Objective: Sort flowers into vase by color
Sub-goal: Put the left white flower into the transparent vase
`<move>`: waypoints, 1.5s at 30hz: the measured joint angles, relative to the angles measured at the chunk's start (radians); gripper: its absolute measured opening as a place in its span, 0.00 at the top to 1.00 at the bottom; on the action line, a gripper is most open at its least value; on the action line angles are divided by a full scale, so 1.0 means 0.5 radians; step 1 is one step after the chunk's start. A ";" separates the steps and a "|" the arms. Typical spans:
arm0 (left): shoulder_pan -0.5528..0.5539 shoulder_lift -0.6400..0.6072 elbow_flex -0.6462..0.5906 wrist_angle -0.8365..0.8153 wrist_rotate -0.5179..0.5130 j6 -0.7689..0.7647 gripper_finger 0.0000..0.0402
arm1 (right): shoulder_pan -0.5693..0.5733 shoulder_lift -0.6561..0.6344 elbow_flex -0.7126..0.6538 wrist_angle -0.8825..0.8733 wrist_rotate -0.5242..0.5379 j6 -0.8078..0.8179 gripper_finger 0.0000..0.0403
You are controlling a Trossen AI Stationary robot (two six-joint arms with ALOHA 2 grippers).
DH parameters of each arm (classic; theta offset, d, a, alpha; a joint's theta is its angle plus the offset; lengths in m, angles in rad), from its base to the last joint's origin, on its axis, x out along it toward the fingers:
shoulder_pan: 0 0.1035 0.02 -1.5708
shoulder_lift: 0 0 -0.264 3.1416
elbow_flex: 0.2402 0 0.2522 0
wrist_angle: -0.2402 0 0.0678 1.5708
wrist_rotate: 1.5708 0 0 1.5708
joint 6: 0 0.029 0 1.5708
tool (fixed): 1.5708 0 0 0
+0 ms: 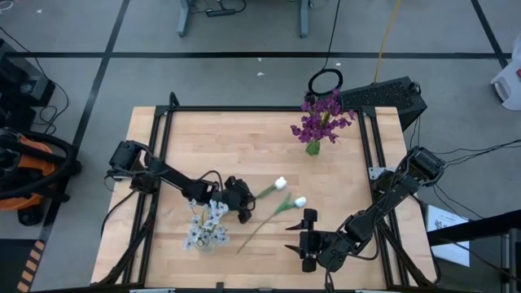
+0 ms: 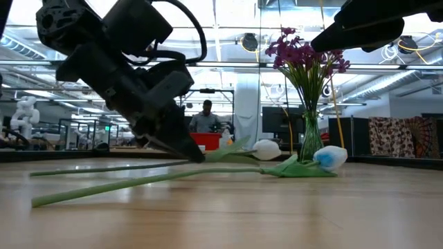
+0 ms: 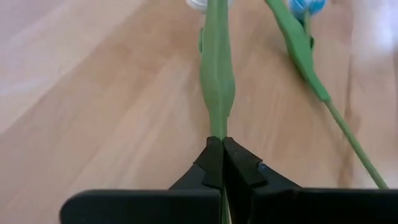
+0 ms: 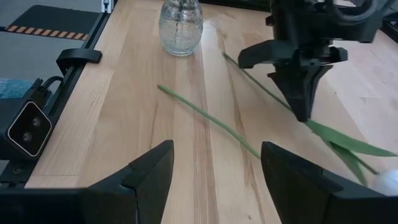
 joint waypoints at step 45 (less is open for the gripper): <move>0.151 -1.531 0.171 -0.101 0.197 1.083 1.00 | -0.066 0.000 0.000 0.547 0.572 -0.064 0.42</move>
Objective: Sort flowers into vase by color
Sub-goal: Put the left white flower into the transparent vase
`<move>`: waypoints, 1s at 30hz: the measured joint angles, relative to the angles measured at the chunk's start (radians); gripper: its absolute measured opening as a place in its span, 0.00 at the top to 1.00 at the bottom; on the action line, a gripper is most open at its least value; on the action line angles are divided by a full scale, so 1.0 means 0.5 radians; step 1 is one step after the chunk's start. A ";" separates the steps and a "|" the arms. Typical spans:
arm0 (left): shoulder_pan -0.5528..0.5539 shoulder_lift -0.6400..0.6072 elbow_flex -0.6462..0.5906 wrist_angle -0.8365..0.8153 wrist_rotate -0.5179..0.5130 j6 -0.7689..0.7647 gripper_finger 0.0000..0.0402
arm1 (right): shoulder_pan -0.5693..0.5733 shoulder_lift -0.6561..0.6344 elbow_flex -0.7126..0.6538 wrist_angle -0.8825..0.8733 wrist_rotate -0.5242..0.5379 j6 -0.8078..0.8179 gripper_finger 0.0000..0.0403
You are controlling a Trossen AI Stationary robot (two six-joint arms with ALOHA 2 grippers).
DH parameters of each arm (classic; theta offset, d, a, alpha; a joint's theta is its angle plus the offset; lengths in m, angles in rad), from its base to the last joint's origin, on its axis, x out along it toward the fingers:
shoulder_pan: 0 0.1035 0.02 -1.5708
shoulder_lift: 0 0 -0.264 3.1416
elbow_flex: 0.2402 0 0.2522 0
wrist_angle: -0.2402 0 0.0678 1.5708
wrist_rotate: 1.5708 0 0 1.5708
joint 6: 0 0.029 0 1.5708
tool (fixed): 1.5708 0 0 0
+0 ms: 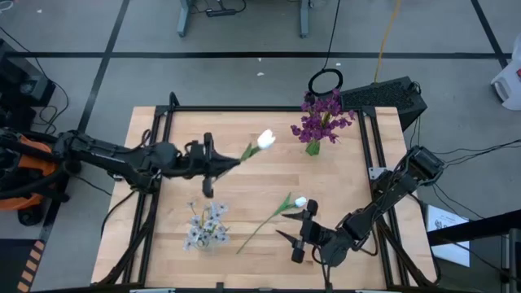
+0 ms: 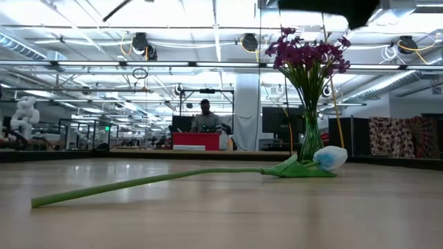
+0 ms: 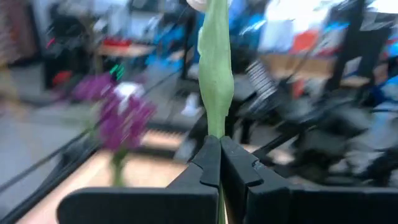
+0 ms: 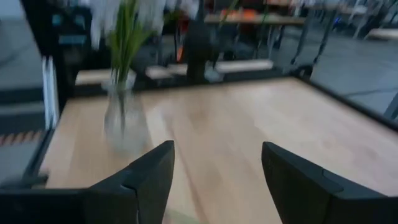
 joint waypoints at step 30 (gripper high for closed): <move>-0.358 0.797 0.000 1.610 0.032 0.440 1.00 | -0.600 0.001 0.000 1.410 -1.133 -0.921 0.51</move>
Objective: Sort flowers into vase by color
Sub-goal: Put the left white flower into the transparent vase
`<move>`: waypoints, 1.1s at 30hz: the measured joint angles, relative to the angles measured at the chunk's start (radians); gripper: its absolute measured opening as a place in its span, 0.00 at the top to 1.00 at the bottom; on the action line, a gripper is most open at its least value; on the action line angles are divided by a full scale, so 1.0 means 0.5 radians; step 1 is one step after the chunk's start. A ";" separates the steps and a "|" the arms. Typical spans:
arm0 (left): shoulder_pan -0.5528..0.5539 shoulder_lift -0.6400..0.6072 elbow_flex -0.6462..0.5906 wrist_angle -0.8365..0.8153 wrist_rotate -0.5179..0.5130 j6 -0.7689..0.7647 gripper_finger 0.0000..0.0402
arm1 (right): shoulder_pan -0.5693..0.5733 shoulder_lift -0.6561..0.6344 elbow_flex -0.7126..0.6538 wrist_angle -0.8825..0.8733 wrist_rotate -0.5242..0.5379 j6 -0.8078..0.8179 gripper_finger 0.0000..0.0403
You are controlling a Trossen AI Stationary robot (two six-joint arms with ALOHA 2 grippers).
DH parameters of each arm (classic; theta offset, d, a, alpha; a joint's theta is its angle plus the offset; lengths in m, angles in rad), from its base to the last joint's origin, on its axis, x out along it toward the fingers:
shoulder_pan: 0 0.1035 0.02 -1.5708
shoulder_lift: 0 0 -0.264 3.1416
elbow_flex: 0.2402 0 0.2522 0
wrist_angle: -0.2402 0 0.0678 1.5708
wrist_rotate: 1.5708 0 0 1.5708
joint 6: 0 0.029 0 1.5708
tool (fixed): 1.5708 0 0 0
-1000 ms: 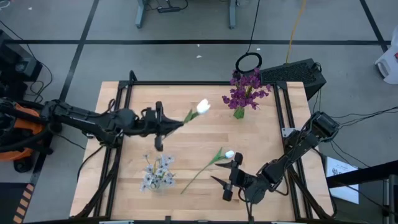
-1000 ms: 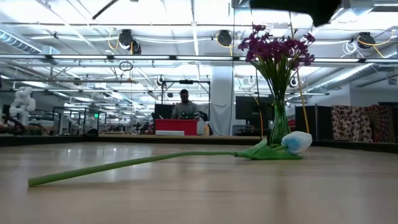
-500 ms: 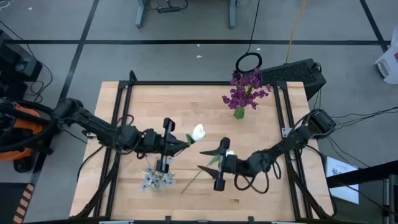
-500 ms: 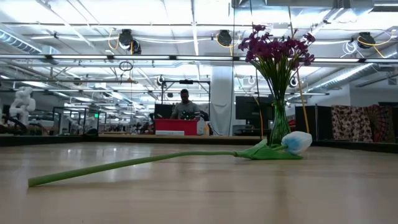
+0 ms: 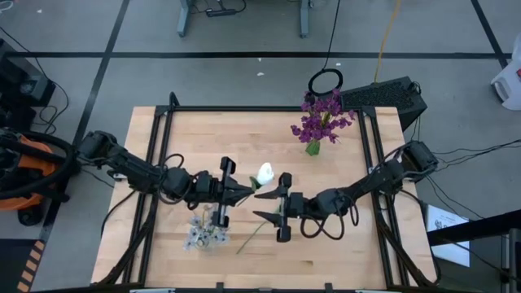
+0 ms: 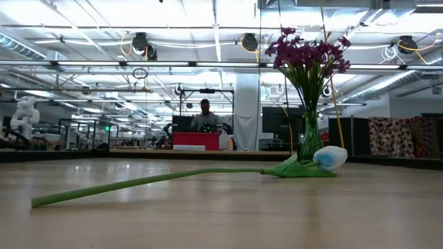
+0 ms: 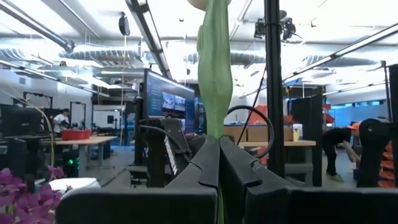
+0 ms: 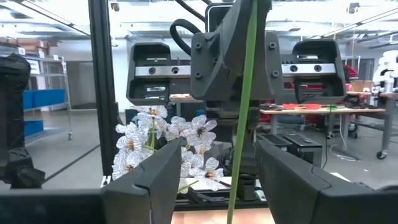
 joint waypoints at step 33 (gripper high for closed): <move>0.002 0.000 0.000 -0.010 0.106 0.002 1.00 | -0.242 0.857 0.449 0.427 -0.285 0.076 0.52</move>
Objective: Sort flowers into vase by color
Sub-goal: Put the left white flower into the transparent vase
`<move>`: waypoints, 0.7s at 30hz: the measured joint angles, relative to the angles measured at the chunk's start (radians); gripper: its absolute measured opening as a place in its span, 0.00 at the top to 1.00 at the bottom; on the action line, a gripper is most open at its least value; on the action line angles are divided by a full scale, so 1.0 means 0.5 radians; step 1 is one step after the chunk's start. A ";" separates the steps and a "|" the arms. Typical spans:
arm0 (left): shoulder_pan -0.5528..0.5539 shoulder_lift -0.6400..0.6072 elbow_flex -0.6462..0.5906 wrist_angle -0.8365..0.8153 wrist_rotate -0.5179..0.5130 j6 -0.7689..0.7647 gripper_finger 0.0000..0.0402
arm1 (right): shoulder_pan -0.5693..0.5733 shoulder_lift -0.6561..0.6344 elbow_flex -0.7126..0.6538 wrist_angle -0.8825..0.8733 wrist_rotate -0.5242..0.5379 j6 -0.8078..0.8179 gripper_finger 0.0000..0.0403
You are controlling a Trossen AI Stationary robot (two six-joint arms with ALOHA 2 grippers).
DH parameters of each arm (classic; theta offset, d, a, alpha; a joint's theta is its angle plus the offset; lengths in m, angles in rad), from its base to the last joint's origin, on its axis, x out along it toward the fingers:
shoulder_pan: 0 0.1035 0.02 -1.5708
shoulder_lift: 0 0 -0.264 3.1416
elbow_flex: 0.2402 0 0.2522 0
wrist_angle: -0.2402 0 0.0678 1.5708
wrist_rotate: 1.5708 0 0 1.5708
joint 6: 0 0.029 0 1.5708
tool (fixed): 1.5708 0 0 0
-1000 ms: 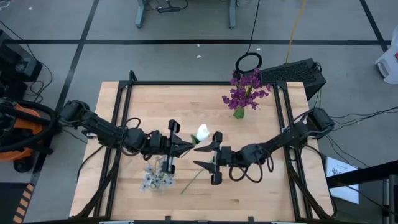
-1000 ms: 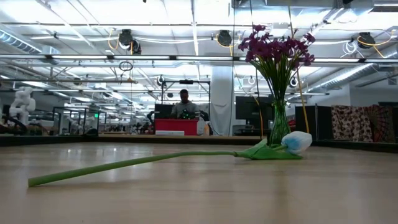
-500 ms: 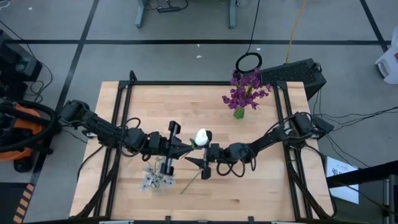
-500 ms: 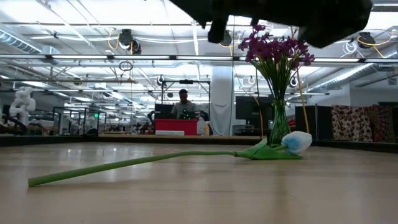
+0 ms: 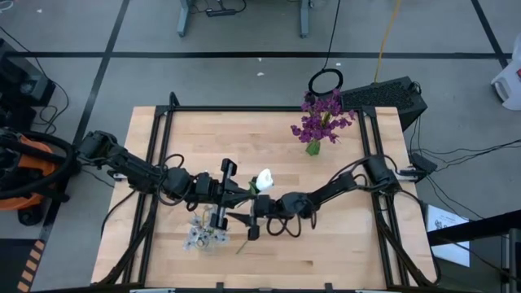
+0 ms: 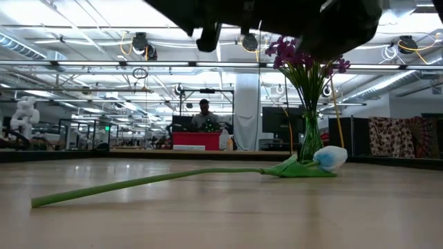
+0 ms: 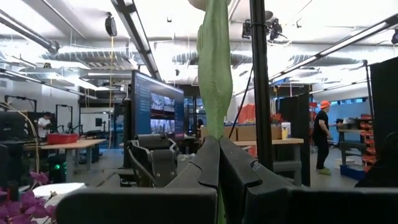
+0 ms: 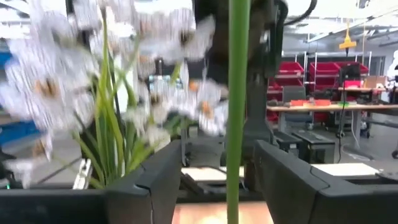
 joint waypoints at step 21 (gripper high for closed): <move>-0.019 -0.008 0.000 -0.002 0.051 -0.002 1.00 | 0.037 0.008 -0.003 -0.070 0.008 -0.057 0.70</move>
